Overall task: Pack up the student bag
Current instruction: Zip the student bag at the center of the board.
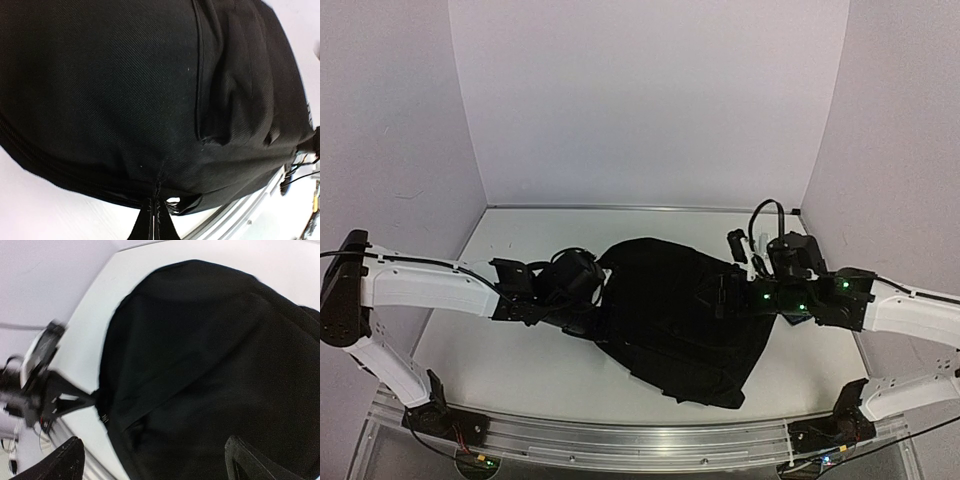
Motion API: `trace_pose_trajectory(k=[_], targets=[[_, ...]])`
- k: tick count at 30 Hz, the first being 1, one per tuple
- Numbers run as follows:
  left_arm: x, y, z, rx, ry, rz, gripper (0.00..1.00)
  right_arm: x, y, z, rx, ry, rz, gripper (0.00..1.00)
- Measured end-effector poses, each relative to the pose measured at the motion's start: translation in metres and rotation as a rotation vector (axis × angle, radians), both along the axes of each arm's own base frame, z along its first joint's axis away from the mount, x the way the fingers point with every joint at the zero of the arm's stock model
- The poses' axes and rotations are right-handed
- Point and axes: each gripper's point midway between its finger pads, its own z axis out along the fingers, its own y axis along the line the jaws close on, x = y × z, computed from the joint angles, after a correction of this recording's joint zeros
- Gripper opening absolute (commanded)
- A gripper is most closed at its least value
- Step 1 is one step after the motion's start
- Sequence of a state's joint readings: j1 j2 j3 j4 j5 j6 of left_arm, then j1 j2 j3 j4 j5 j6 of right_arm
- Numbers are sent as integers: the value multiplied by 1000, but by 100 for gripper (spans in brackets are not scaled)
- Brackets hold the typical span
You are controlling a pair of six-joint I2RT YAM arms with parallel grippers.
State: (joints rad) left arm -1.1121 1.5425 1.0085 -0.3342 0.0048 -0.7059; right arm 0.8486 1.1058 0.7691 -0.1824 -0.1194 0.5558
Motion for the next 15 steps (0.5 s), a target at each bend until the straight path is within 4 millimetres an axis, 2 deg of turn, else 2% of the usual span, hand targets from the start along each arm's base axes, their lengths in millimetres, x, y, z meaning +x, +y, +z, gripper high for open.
trace_pose_trajectory(k=[3, 6, 8, 10, 15], targets=[[9, 8, 8, -41, 2, 20, 0, -31, 41, 29, 9, -94, 168, 95], [14, 12, 15, -81, 2, 26, 0, -49, 74, 37, -25, -166, 256, 94], [15, 15, 18, -109, 3, 22, 0, -56, 90, 29, -77, -195, 290, 94], [15, 17, 21, -140, 5, 19, 0, -64, 102, 11, -150, -215, 319, 94], [20, 19, 25, -191, 9, 19, 0, -67, 109, -31, -323, -258, 343, 93]])
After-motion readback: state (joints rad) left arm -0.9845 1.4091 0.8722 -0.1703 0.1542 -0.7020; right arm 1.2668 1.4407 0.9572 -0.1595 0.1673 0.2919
